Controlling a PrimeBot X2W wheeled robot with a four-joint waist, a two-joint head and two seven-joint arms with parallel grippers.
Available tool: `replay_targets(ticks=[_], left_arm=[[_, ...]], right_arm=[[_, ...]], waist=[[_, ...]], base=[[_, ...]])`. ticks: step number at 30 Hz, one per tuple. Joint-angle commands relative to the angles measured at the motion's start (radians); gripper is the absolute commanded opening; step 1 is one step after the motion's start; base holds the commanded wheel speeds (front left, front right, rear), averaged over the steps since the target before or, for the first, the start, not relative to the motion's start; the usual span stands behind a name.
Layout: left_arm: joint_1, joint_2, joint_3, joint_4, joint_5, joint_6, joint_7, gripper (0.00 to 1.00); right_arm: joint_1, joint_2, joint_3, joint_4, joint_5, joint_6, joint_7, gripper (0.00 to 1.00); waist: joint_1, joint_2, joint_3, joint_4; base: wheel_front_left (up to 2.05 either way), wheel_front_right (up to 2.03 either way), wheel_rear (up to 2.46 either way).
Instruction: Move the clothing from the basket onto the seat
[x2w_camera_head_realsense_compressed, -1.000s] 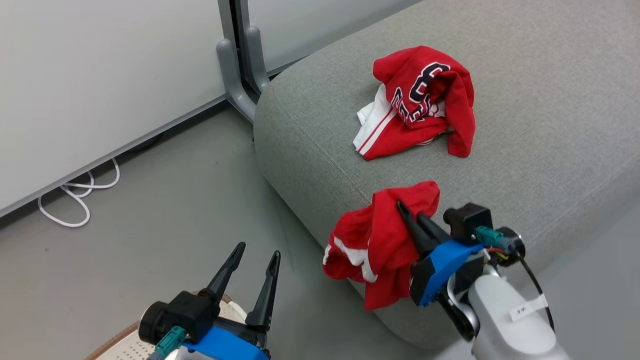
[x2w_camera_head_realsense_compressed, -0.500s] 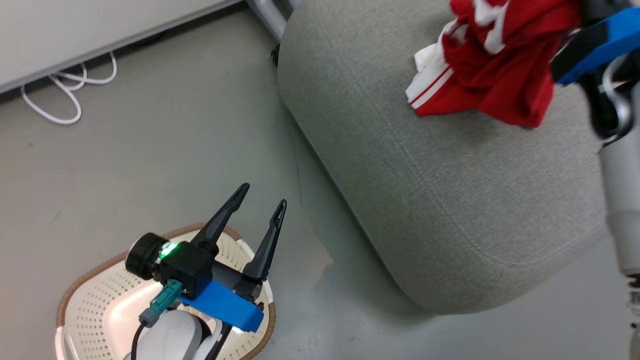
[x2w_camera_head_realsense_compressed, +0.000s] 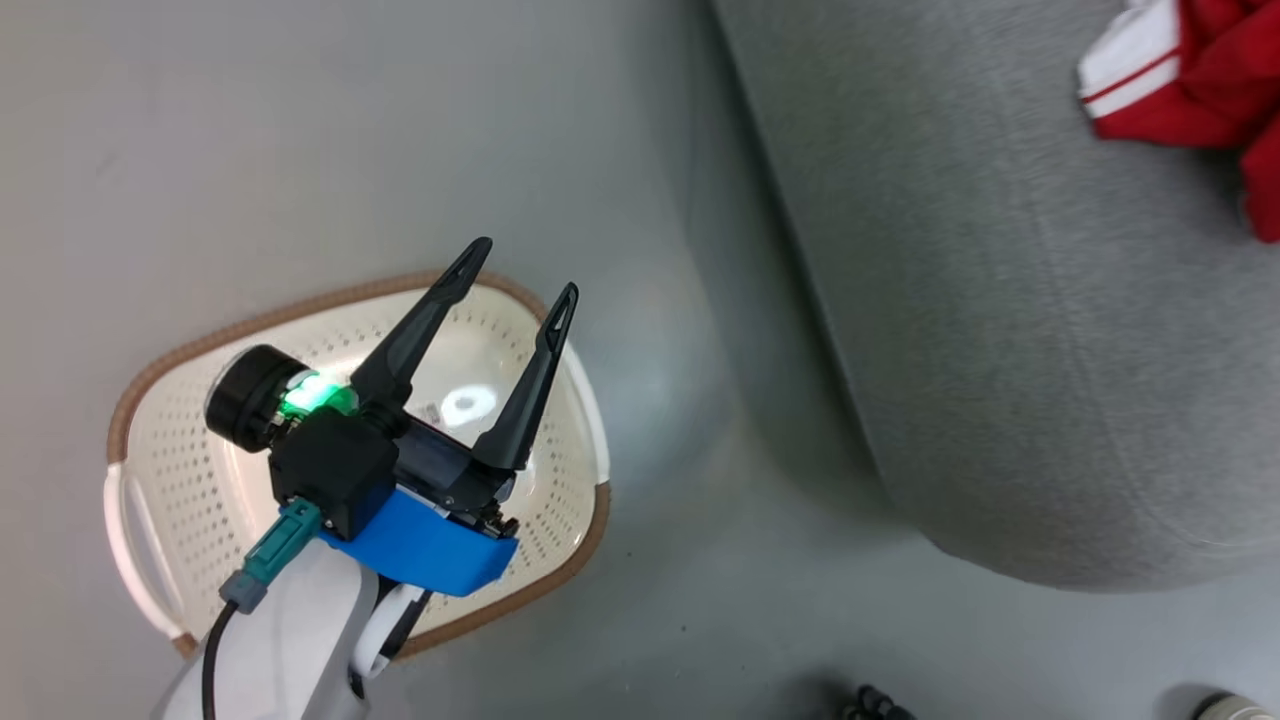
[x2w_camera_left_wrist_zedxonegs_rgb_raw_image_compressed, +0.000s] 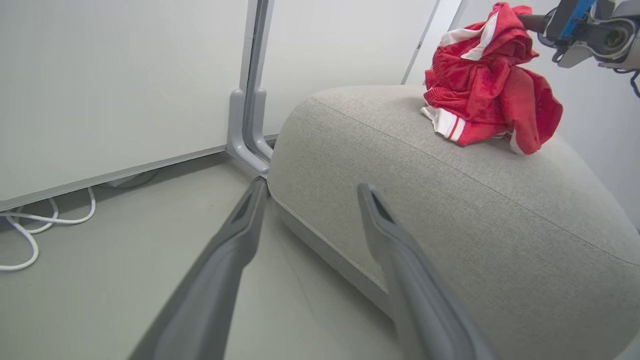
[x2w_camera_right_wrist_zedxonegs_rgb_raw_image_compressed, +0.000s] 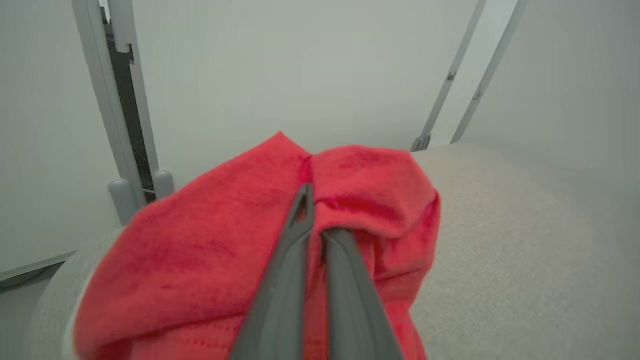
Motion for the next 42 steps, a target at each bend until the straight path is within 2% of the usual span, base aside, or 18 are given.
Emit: replay_targets(ticks=[1,9,10,11,12,13,20,27,28,29,34,42], left_arm=[[-0.01,0.007,0.007,-0.014,0.007,-0.002,-0.003,1.0],[0.007,-0.003,0.029,-0.018,0.011,-0.002,-0.003,1.0],[0.008,-0.006,0.029,-0.016,0.01,-0.002,-0.003,1.0],[0.009,-0.007,0.029,-0.014,0.007,-0.002,-0.003,1.0],[0.011,-0.008,0.03,-0.011,0.005,-0.002,-0.003,1.0],[0.013,-0.01,0.03,-0.008,0.004,-0.002,-0.003,1.0],[0.039,-0.031,0.027,0.026,-0.016,-0.002,-0.003,1.0],[0.116,-0.079,0.028,0.082,-0.039,-0.002,-0.003,1.0],[0.116,-0.079,0.028,0.082,-0.039,-0.002,-0.003,1.0],[0.146,-0.096,0.039,0.092,-0.046,-0.002,-0.003,1.0],[0.219,-0.134,0.071,0.114,-0.059,-0.002,-0.003,1.0],[0.336,-0.203,0.173,0.135,-0.048,-0.002,-0.003,1.0]], right_arm=[[0.023,0.008,-0.028,0.031,-0.003,0.0,-0.018,0.0],[0.034,0.027,-0.074,0.145,-0.07,0.0,-0.067,0.0],[0.032,0.029,-0.072,0.152,-0.081,0.0,-0.071,0.29],[0.03,0.032,-0.068,0.158,-0.09,0.0,-0.074,0.49],[0.028,0.035,-0.067,0.165,-0.097,0.0,-0.076,0.89],[0.026,0.038,-0.064,0.171,-0.105,0.0,-0.079,1.0],[0.047,0.048,-0.043,0.216,-0.143,0.0,-0.089,1.0],[0.133,0.042,0.011,0.241,-0.141,0.0,-0.095,1.0],[0.133,0.042,0.011,0.241,-0.141,0.0,-0.095,1.0],[0.166,0.036,0.036,0.242,-0.138,0.0,-0.096,1.0],[0.266,0.056,0.126,0.202,-0.113,0.0,-0.098,1.0],[0.472,0.105,0.316,0.039,-0.016,0.0,-0.094,1.0]], waist=[[-0.0002,0.0001,0.073,0.053],[-0.0002,0.0001,0.06,0.054],[-0.0002,0.0001,0.052,0.053],[-0.0002,0.0001,0.043,0.052],[-0.0002,0.0001,0.035,0.05],[-0.0002,0.0001,0.027,0.049],[-0.0002,0.0001,-0.058,0.045],[-0.0002,0.0001,-0.238,0.067],[-0.0002,0.0001,-0.238,0.067],[-0.0002,0.0001,-0.294,0.076],[-0.0002,0.0001,-0.423,0.096],[-0.0002,0.0001,-0.576,0.139]], base=[[0.0,0.0,0.0],[0.0,0.0,0.0],[0.0,0.0,0.0],[0.0,0.0,0.0],[0.0,0.0,0.0],[0.0,0.0,0.0],[0.0,0.0,0.0],[0.0,0.0,0.0],[0.0,0.0,0.0],[0.0,0.0,0.0],[0.0,0.0,0.0],[0.0,0.0,0.0]])
